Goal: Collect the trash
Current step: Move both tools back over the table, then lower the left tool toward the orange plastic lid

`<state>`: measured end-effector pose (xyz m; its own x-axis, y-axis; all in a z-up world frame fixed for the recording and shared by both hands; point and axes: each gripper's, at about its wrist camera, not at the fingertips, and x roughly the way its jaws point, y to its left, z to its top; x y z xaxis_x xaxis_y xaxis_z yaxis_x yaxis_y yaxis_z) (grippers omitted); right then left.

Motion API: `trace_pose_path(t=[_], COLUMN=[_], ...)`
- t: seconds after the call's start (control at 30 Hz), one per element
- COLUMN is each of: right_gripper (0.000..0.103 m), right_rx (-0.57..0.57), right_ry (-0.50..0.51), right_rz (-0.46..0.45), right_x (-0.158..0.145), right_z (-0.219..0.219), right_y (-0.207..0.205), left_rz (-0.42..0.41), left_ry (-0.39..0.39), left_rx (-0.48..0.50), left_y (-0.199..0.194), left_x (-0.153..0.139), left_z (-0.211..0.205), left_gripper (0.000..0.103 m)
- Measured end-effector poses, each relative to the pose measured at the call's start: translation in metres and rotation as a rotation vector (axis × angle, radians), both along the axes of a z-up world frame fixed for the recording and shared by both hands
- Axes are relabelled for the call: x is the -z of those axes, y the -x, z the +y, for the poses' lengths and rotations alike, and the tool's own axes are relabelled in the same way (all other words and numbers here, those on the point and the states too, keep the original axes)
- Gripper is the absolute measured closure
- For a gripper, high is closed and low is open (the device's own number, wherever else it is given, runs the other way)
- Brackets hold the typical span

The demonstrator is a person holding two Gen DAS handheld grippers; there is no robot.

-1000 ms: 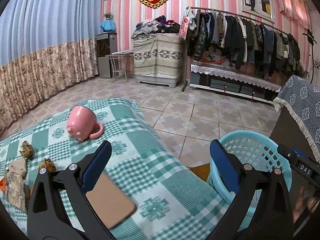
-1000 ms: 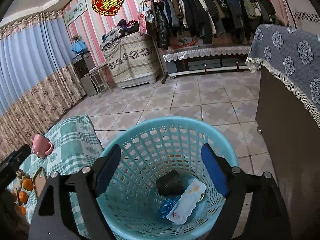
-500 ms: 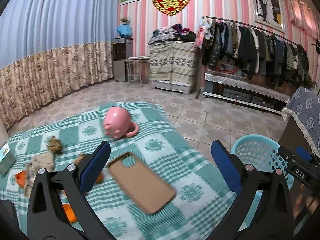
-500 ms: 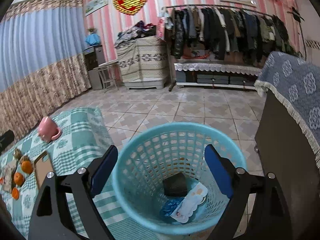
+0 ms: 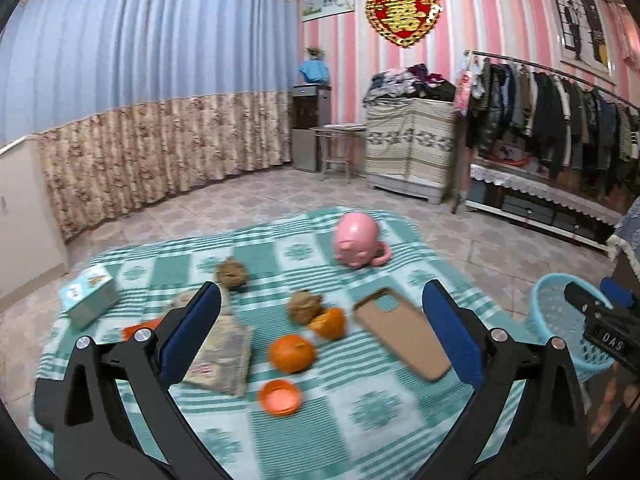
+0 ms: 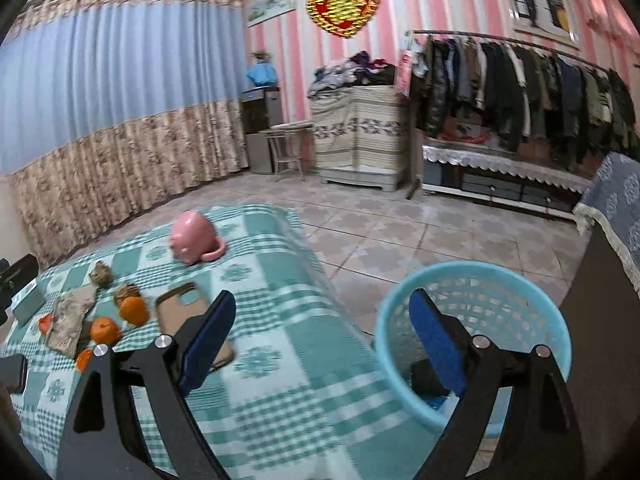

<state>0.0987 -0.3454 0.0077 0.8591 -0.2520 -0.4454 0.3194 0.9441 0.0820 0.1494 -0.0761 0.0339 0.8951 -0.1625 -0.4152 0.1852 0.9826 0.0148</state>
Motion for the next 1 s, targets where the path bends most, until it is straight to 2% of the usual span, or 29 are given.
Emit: trace_pose_path(t=[0.13,0.27,0.6,0.83,1.0], right_gripper=[0.016,0.016,0.016,0.016,0.016], right_rx=[-0.020,-0.021,-0.067,-0.151,-0.241], right_ry=[0.020,-0.022,-0.008,0.014,0.067], right_rz=[0.017,0.021,0.065,0.112,0.148], right_x=[0.003,0.005,0.017,0.027,0.037], right_z=[0.011,0.011,0.031,0.063,0.101], right_y=[-0.003,-0.005,-0.026,-0.043,-0.058], left_rz=[0.020,0.048,0.164,0.200,0.211], left_ry=[-0.010,-0.011,0.009,0.001,0.017], left_rx=[-0.047,-0.085,-0.175,-0.210,-0.236], left_y=[0.002,0.006,0.002,-0.005,-0.008], left_x=[0.008,0.021,0.070,0.090,0.096], left_z=[0.029,0.056,0.108,0.126,0.146], left_gripper=[0.006,0.006,0.006,0.006,0.006])
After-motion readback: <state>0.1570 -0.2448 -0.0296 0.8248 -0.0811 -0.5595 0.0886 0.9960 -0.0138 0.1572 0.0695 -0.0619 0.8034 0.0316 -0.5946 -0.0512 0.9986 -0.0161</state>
